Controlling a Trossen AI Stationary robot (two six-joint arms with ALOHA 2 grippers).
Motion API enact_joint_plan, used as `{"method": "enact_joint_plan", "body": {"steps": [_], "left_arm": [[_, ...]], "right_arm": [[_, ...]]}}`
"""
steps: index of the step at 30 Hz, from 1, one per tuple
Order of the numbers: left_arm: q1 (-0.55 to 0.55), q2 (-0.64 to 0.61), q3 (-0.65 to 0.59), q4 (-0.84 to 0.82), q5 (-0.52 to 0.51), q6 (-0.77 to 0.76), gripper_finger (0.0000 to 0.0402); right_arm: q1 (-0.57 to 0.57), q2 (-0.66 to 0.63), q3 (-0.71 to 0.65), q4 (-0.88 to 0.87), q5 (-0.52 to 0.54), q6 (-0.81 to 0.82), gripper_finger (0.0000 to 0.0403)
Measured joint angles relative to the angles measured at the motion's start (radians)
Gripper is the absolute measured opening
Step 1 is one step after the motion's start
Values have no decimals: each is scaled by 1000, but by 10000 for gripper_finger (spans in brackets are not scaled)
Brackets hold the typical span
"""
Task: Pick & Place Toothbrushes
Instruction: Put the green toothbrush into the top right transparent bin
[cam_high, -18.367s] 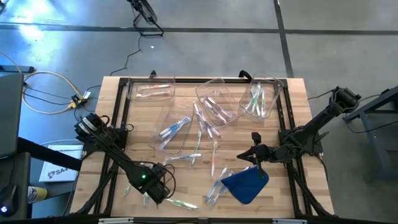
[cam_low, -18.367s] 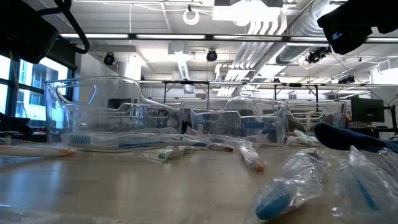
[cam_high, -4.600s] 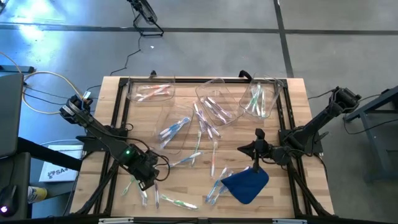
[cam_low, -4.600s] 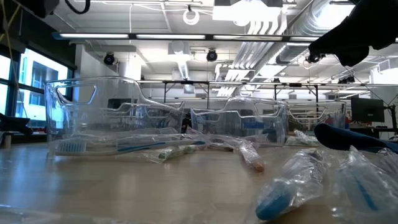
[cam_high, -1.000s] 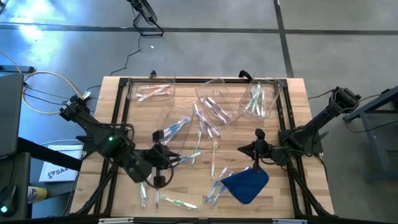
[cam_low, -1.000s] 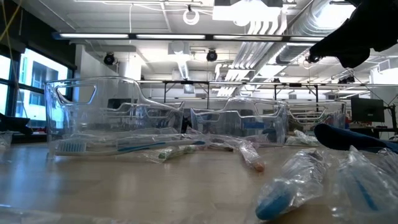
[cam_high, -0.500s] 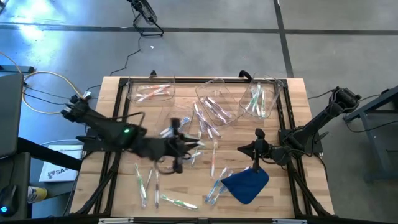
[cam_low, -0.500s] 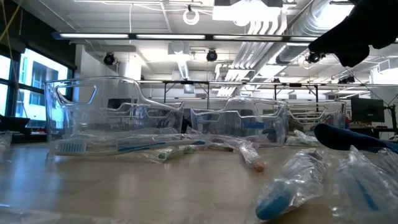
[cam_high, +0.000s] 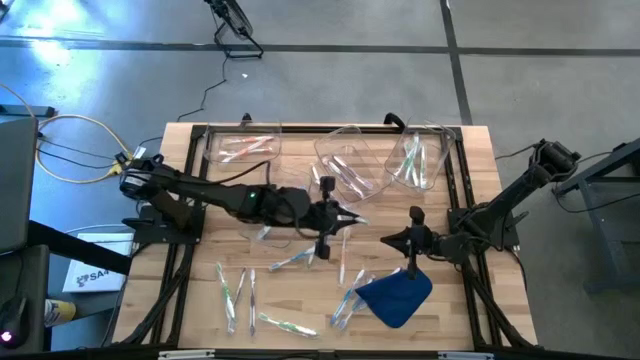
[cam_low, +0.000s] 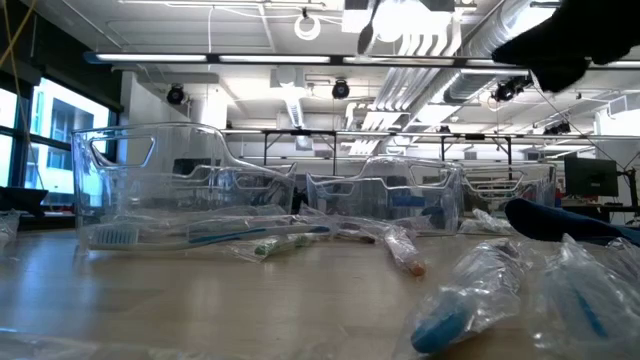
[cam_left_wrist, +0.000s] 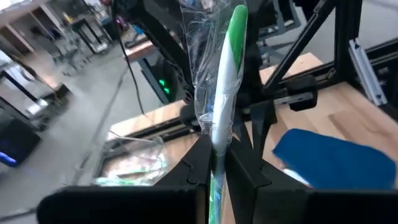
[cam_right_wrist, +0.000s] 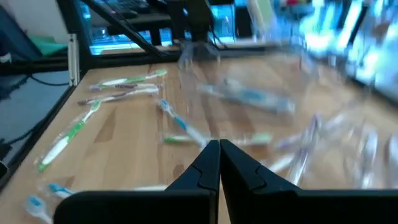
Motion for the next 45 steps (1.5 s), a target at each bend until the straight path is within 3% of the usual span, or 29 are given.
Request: {"method": "enact_joint_plan", "body": {"steps": [6, 12, 18, 24, 39, 45], "left_arm": [[38, 4, 0, 6, 98, -62, 22], [26, 4, 0, 19, 109, -59, 22], [27, 4, 0, 10, 131, -57, 23], [27, 4, 0, 9, 131, -57, 25], [28, 49, 1, 19, 128, -69, 26], [28, 51, 0, 20, 128, -86, 26]], "right_arm": [[-20, 0, 0, 220, 5, -315, 3], [-118, 0, 0, 312, -37, -365, 11], [-208, 0, 0, 315, -152, -306, 98], [-247, 13, 0, 434, -276, -378, 168], [-321, 213, 1, 737, -423, -410, 173], [-321, 270, 55, 740, -424, -411, 173]]}}
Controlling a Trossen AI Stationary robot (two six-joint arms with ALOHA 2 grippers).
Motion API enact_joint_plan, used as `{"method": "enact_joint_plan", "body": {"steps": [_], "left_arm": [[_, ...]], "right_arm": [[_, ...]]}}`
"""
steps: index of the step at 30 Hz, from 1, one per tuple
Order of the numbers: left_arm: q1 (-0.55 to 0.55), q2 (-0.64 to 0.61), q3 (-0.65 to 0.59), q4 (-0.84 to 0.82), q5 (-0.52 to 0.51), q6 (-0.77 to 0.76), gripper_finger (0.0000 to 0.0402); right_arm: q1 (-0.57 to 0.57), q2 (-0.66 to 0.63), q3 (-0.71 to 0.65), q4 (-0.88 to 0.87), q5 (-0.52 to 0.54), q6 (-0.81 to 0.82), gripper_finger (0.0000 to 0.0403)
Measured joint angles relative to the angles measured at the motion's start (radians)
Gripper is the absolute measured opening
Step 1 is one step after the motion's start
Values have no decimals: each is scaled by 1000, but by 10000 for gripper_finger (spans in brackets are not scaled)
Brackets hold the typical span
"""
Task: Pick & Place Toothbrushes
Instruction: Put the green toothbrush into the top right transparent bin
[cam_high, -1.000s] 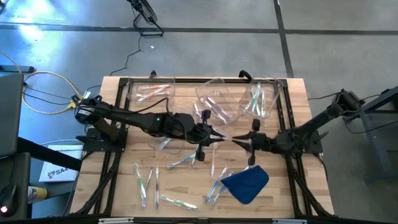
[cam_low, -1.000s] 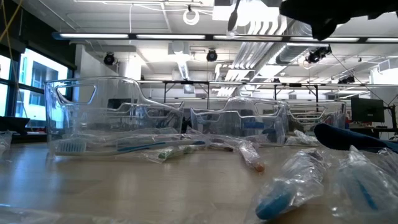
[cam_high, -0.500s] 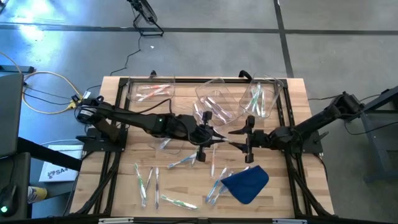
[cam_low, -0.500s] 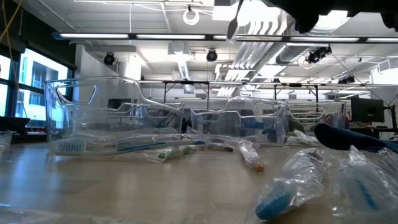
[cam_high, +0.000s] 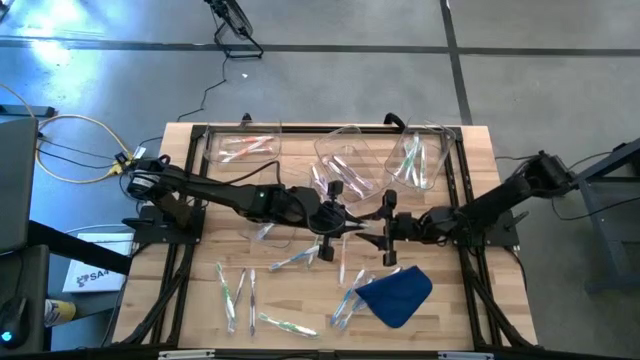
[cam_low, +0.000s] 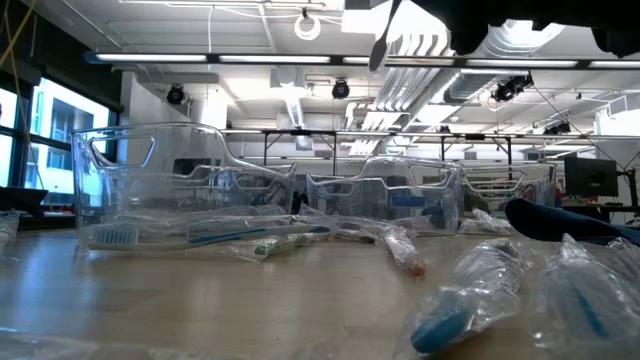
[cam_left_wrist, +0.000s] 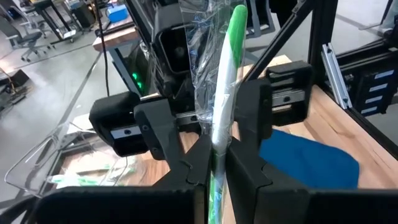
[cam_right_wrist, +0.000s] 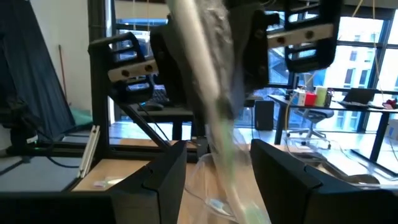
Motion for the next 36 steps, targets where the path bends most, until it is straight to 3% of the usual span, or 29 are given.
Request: {"method": "enact_joint_plan", "body": {"steps": [8, 23, 36], "left_arm": [[0, 0, 0, 0, -1, -1, 26], [0, 0, 0, -4, 0, 4, 26], [0, 0, 0, -4, -3, 0, 26]], "right_arm": [[0, 54, 41, -2, 3, -8, 165], [0, 54, 41, -1, 15, -9, 45], [0, 54, 41, -2, 12, -14, 20]]}}
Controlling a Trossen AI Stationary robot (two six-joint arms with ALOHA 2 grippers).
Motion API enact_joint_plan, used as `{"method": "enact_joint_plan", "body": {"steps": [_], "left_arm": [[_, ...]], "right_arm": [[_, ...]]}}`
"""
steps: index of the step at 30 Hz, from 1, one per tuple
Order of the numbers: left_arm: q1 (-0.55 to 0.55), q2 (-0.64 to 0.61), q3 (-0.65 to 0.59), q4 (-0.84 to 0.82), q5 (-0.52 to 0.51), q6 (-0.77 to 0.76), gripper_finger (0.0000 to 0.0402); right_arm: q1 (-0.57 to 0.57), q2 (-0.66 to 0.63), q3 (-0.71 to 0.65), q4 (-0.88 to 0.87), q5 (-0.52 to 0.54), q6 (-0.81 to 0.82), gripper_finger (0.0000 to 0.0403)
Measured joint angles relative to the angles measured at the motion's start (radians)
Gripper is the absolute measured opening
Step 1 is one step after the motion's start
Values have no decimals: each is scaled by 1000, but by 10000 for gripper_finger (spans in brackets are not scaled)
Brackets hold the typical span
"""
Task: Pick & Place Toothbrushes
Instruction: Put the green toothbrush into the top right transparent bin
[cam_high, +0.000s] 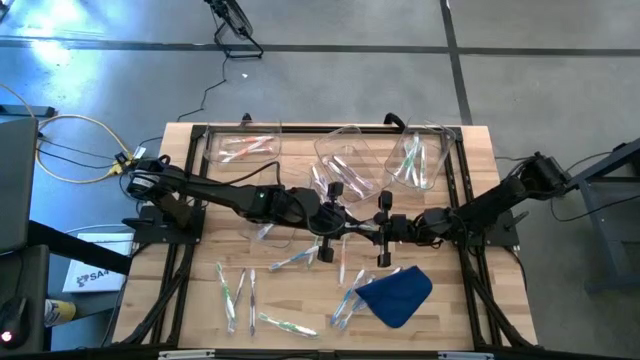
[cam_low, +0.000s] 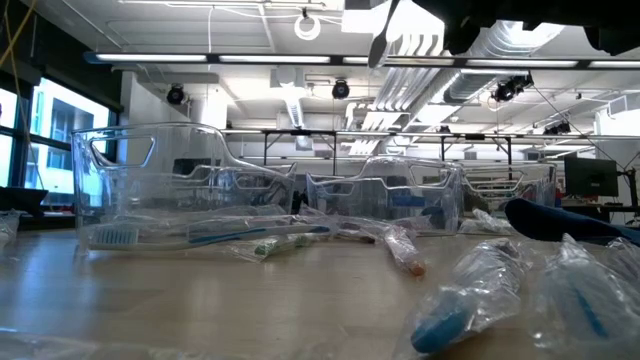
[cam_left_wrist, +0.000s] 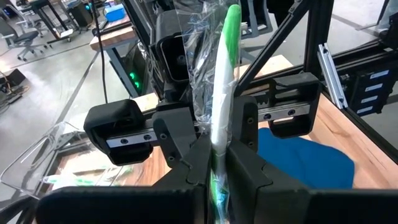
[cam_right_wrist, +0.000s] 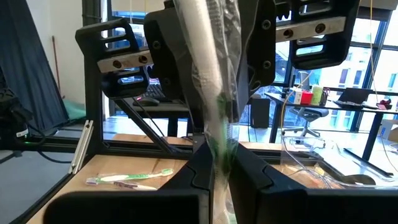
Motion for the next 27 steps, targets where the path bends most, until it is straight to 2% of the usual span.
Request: {"method": "enact_joint_plan", "body": {"steps": [4, 17, 27], "left_arm": [[0, 0, 0, -3, 0, 1, 30], [0, 0, 0, -8, 0, 47, 83], [0, 0, 0, -8, 0, 110, 154]], "right_arm": [[0, 0, 0, 0, 0, 2, 19], [0, 0, 0, 0, -5, 19, 17], [0, -1, 0, -5, -2, 17, 17]]}}
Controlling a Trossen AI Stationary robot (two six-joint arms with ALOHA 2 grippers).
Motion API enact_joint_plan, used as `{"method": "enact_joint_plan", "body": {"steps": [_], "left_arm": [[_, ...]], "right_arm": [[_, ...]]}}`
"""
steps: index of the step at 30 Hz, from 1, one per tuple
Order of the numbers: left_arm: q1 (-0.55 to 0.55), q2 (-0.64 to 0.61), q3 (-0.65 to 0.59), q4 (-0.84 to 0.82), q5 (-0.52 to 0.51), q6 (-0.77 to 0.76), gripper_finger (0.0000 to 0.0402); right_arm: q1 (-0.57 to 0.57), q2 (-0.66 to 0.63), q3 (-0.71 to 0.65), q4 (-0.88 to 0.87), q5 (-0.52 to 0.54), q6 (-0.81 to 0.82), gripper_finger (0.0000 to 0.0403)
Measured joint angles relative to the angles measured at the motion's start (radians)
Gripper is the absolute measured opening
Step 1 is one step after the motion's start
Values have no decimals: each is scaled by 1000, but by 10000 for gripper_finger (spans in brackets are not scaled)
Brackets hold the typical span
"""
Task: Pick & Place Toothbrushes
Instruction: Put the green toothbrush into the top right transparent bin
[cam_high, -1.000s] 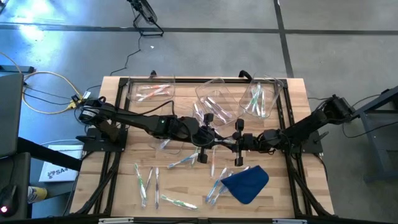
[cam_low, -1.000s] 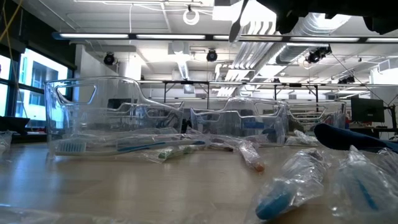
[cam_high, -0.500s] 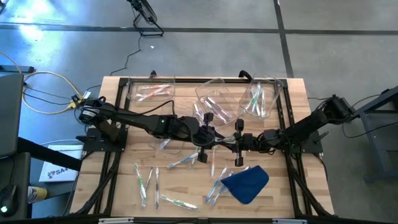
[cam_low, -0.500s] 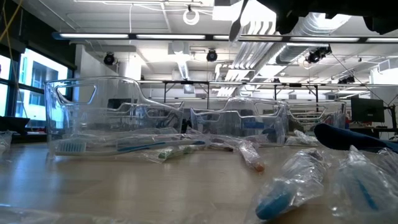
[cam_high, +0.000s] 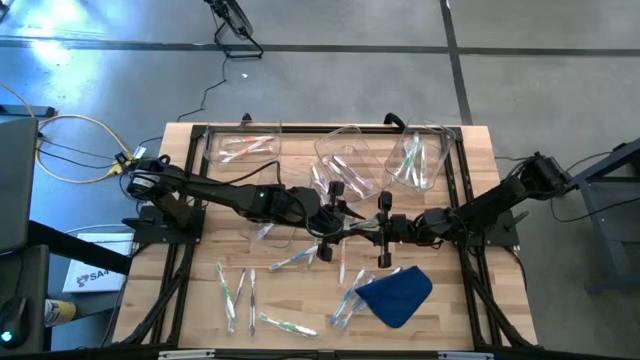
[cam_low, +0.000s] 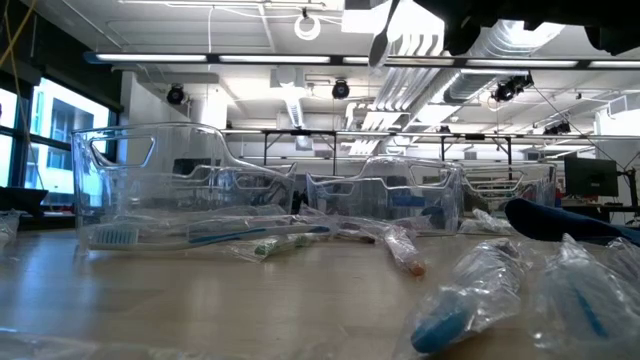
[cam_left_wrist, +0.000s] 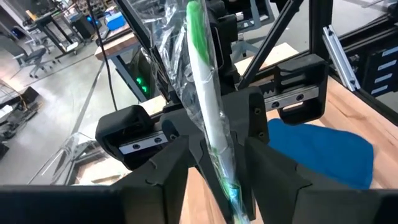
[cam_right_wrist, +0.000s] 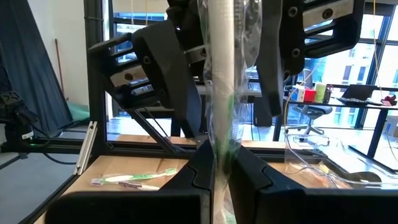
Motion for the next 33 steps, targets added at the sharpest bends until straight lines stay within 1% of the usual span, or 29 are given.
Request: {"method": "enact_joint_plan", "body": {"steps": [5, 33], "left_arm": [[0, 0, 0, 0, 0, 0, 166], [0, 0, 0, 1, 1, -8, 167]], "right_arm": [[0, 0, 0, -1, 0, -2, 17], [0, 0, 0, -3, 1, -2, 17]]}}
